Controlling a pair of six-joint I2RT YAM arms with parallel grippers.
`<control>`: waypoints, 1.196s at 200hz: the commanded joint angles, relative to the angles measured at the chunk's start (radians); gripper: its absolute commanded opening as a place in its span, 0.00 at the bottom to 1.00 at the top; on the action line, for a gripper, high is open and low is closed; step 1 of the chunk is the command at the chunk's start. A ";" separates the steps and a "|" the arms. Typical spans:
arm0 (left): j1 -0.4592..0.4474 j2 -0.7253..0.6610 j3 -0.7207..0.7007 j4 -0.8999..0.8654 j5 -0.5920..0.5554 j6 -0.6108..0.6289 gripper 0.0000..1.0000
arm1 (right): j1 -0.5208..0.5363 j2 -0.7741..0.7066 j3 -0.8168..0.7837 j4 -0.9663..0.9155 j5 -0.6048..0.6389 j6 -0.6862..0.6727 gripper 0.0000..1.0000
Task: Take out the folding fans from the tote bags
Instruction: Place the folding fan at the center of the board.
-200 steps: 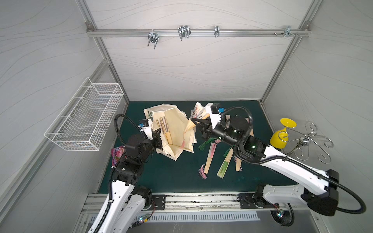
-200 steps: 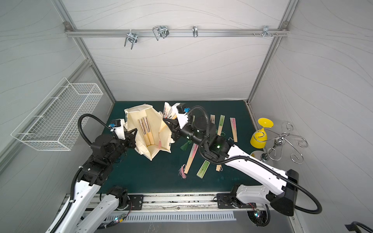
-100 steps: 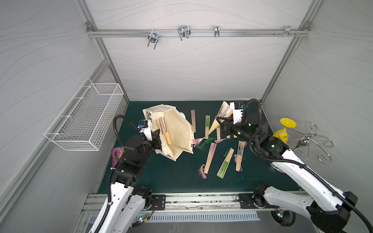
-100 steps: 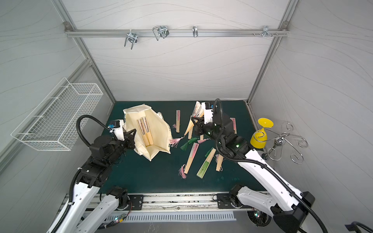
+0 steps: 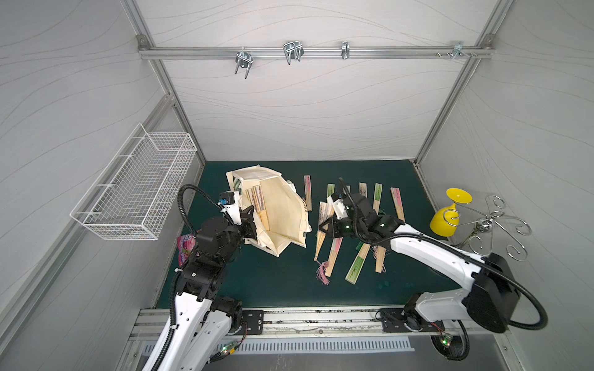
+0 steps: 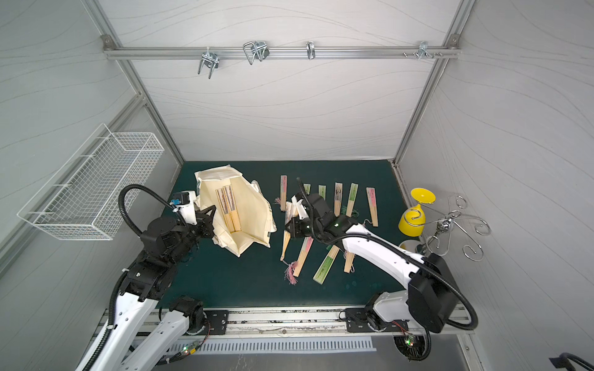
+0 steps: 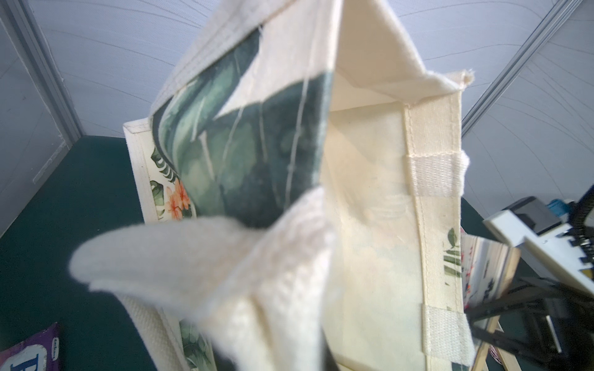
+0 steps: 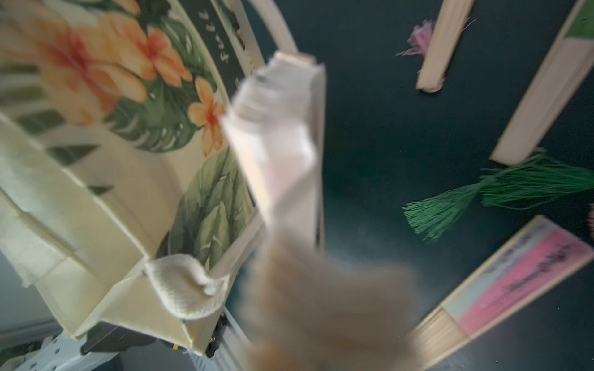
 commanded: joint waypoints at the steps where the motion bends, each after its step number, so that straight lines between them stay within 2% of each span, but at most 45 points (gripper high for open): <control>1: 0.001 -0.017 0.056 0.079 0.005 0.003 0.00 | 0.030 0.090 0.014 0.161 -0.132 0.087 0.12; 70: 0.001 -0.011 0.054 0.090 0.012 -0.002 0.00 | 0.009 0.412 0.079 0.344 -0.323 0.210 0.15; 113: 0.001 0.004 0.051 0.104 0.015 -0.005 0.00 | -0.071 0.540 0.113 0.266 -0.331 0.199 0.19; 160: 0.002 0.018 0.054 0.112 0.013 0.000 0.00 | -0.112 0.578 0.140 0.097 -0.276 0.132 0.27; 187: 0.002 0.020 0.054 0.109 0.013 0.000 0.00 | -0.123 0.544 0.126 0.037 -0.221 0.107 0.36; 239: 0.001 0.021 0.054 0.107 0.013 -0.001 0.00 | -0.125 0.491 0.122 -0.093 -0.107 0.040 0.40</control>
